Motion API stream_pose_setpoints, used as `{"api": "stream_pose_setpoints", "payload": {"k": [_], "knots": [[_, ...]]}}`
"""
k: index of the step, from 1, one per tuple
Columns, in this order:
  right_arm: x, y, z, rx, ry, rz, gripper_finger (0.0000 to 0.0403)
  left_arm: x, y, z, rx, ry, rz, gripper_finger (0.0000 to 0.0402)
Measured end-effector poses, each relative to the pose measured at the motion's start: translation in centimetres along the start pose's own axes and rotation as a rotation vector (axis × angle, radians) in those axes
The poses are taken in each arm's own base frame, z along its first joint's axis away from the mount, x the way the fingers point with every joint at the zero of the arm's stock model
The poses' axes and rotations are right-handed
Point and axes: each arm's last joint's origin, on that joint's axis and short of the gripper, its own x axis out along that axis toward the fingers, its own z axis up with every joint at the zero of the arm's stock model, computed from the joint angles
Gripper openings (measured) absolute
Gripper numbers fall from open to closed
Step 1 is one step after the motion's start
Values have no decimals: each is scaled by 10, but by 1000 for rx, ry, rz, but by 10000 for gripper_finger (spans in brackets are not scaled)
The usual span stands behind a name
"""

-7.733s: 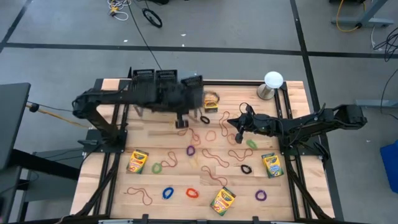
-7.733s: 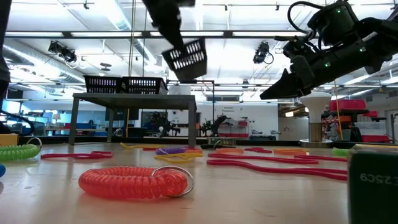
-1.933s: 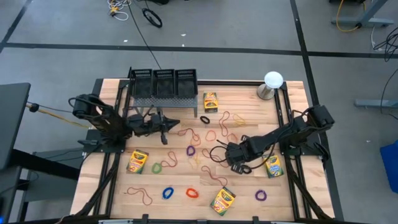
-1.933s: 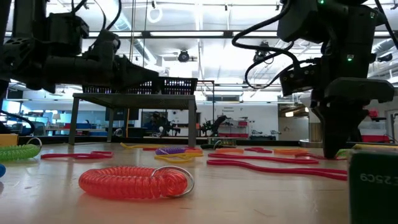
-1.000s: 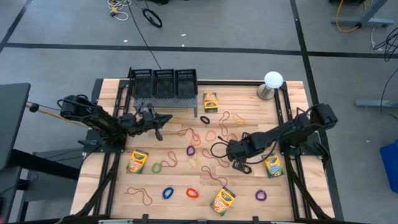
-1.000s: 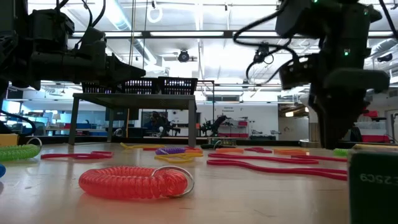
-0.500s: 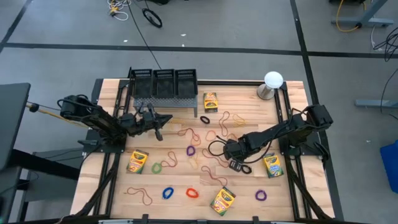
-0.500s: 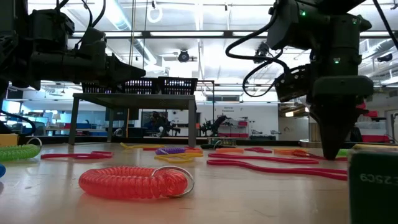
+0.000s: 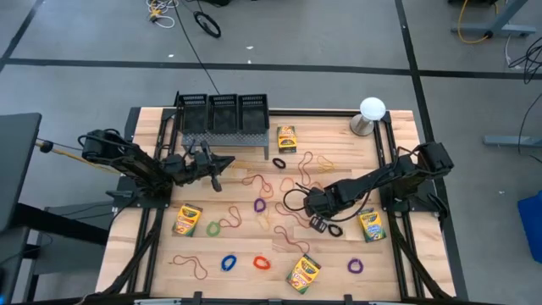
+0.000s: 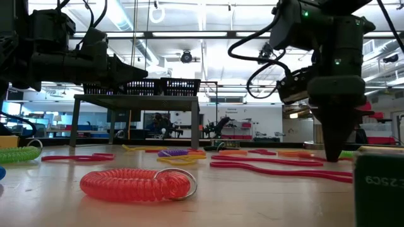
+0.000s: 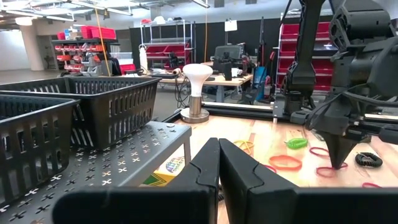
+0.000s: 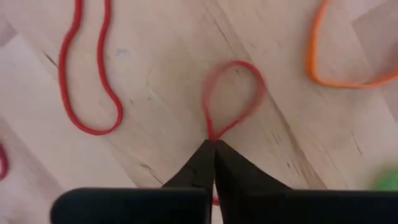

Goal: Pick & Place Office Desk Supplies
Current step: Put the red rubber band into the right black bin

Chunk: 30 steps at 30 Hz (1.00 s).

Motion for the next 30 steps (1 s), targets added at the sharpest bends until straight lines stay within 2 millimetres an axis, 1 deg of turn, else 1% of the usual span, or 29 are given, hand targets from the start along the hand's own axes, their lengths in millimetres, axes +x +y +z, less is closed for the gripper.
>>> {"api": "stream_pose_setpoints", "payload": {"k": [2, 5, 9, 14, 19, 22, 24, 30], "knots": [[-5, 4, 3, 0, -16, 30, 8, 0, 0, 0, 0, 0, 0, 9], [-23, 12, 10, -11, -78, 97, 5, 0, 0, 0, 0, 0, -1, 9], [-44, 21, 19, -32, -144, 106, 4, 0, 0, 0, 1, 1, 0, 9], [-77, 33, 38, -91, -277, 87, 2, 0, 0, 0, 0, 0, 0, 9], [-116, 40, 65, -153, -434, 114, 1, 0, 0, 0, 0, 0, 0, 9], [-139, 37, 84, -184, -533, 113, 1, 0, 0, 0, 0, 0, 0, 9], [-154, 31, 99, -194, -604, 100, 1, 0, 0, 0, 0, 0, 0, 9], [-199, -2, 143, -211, -833, 39, 1, 0, 0, 0, 0, 0, 0, 9]]}}
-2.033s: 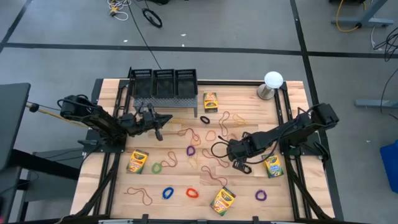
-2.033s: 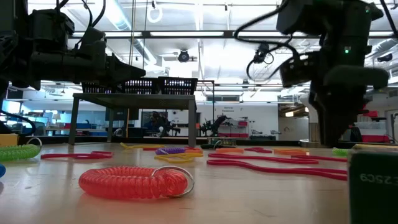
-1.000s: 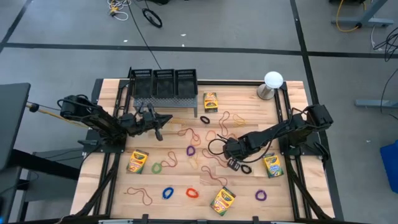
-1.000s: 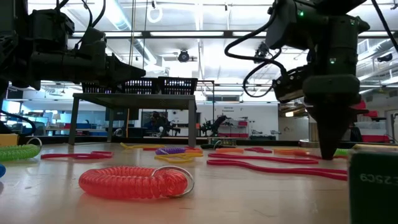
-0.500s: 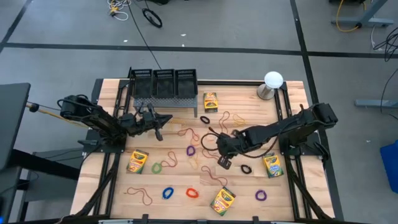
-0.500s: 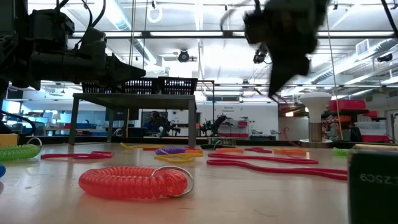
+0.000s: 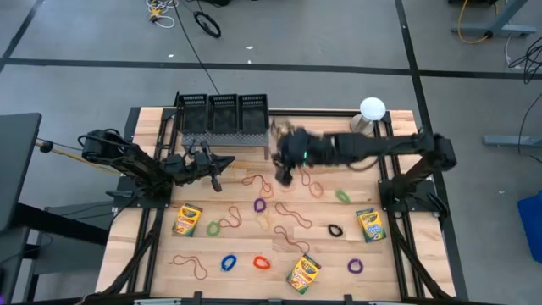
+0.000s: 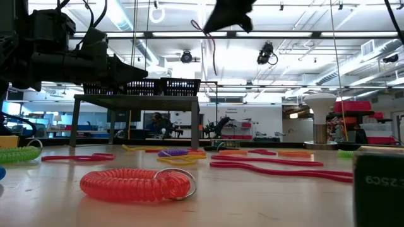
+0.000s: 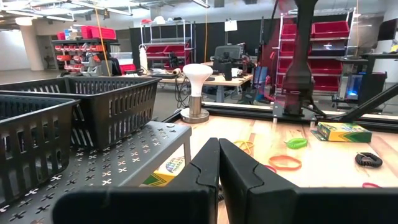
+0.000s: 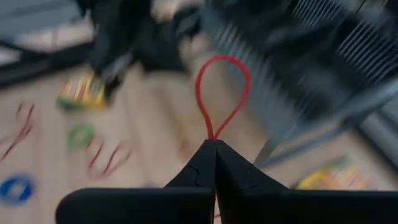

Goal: Pick & Place Office Desk Supplies
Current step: Put the red rubber band into the right black bin, then put the left green spiral keychain into the left black bin

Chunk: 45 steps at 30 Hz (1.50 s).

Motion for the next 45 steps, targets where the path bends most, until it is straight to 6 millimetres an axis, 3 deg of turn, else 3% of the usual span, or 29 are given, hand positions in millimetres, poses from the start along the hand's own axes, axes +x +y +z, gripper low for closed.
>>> {"api": "stream_pose_setpoints", "payload": {"k": [5, 9, 13, 20, 31, 45], "knots": [[-3, -44, 39, -15, -205, -48, 0, 0, 0, 0, 0, 0, 0, 9], [3, -80, 57, 9, -352, -37, 0, 0, 0, 0, 0, 0, 0, 9], [23, -106, 61, 25, -406, -6, 0, 0, 0, 0, 0, 0, 0, 9], [69, -135, 47, 39, -348, -31, 0, 0, 0, 0, 1, 3, -1, 9], [120, -150, 24, 59, -272, -25, 8, 0, 0, -1, 3, 9, -1, 9], [124, -147, 20, 97, -251, -30, 121, 0, 0, -2, 5, 15, -1, 9]]}}
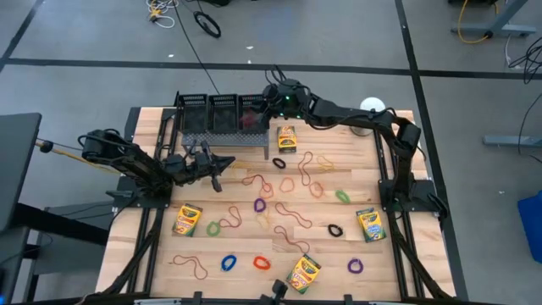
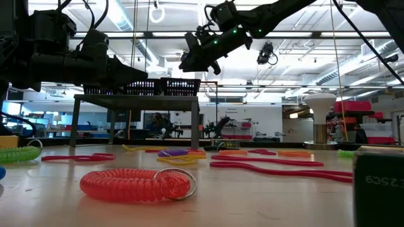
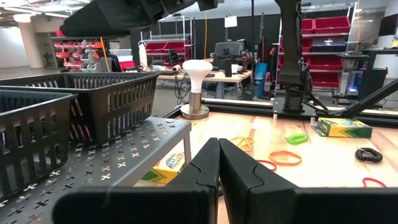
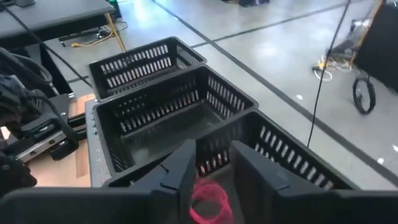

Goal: Pick & Place Office Desk Supplies
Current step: Put the left green spiral keychain into the left black bin

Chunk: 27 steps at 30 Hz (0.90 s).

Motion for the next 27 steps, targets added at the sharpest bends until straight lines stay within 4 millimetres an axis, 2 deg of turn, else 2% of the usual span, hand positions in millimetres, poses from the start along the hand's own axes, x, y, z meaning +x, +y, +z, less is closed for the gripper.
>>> {"api": "stream_pose_setpoints", "payload": {"k": [4, 6, 9, 11, 13, 15, 21, 27], "knots": [[-8, 0, 4, 3, 18, -9, 144, 0, 0, 0, 0, 0, 0, 9], [-21, 3, 13, -37, 17, -3, 140, 0, 0, 0, 0, 0, 0, 9], [-48, 14, 27, -131, 23, 22, 107, 0, 0, 0, 0, 0, 0, 9], [-65, 25, 26, -189, 44, 47, 69, 0, 0, -1, 2, 6, -1, 9], [-78, 35, 12, -223, 75, 76, 25, 0, 0, -1, 2, 5, 0, 9], [-88, 46, -9, -252, 87, 110, 9, 0, 0, -1, 3, 8, -1, 9], [-116, 72, -81, -245, 12, 191, 6, 0, 0, -1, 3, 7, 0, 9], [-146, 78, -138, -190, -65, 237, 10, 0, 0, -1, 2, 5, 0, 9]]}}
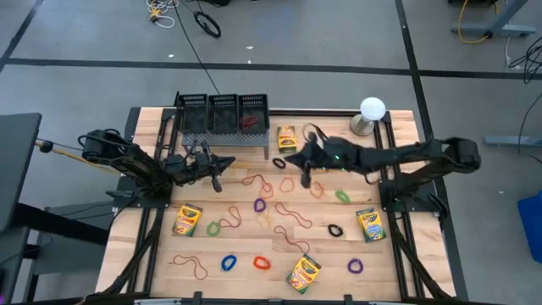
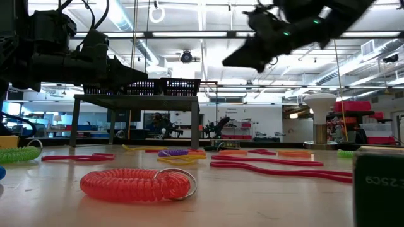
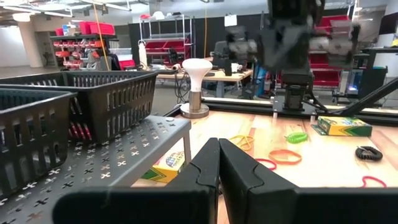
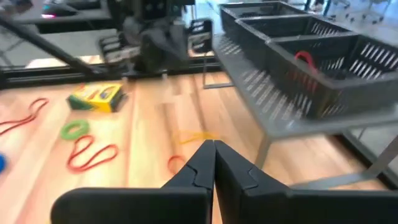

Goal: Pick & Place Office Desk Supplies
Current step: Put the left green spiral keychain into the left black bin

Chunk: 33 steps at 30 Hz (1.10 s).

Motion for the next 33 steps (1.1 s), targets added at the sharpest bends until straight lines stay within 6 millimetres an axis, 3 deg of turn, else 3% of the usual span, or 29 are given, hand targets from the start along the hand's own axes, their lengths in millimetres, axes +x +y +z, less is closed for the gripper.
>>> {"api": "stream_pose_setpoints", "payload": {"k": [7, 13, 18, 24, 29, 33], "knots": [[-23, 9, -38, -6, -114, 40, 3, 6, -4, 5, -103, -27, -56, 9], [-33, 9, -57, -13, -141, 42, 12, 17, -8, 13, -242, -53, -134, 9], [-39, 9, -69, -12, -139, 52, 23, 30, -30, 17, -282, 28, -255, 9], [-43, 11, -78, -20, -112, 68, 17, 45, -66, 28, -258, 386, -302, 9], [-43, 14, -80, -61, -99, 78, 11, 51, -95, 71, -182, 707, -290, 10], [-43, 14, -80, -65, -99, 78, 10, 45, -107, 95, -155, 993, -197, 25]]}}
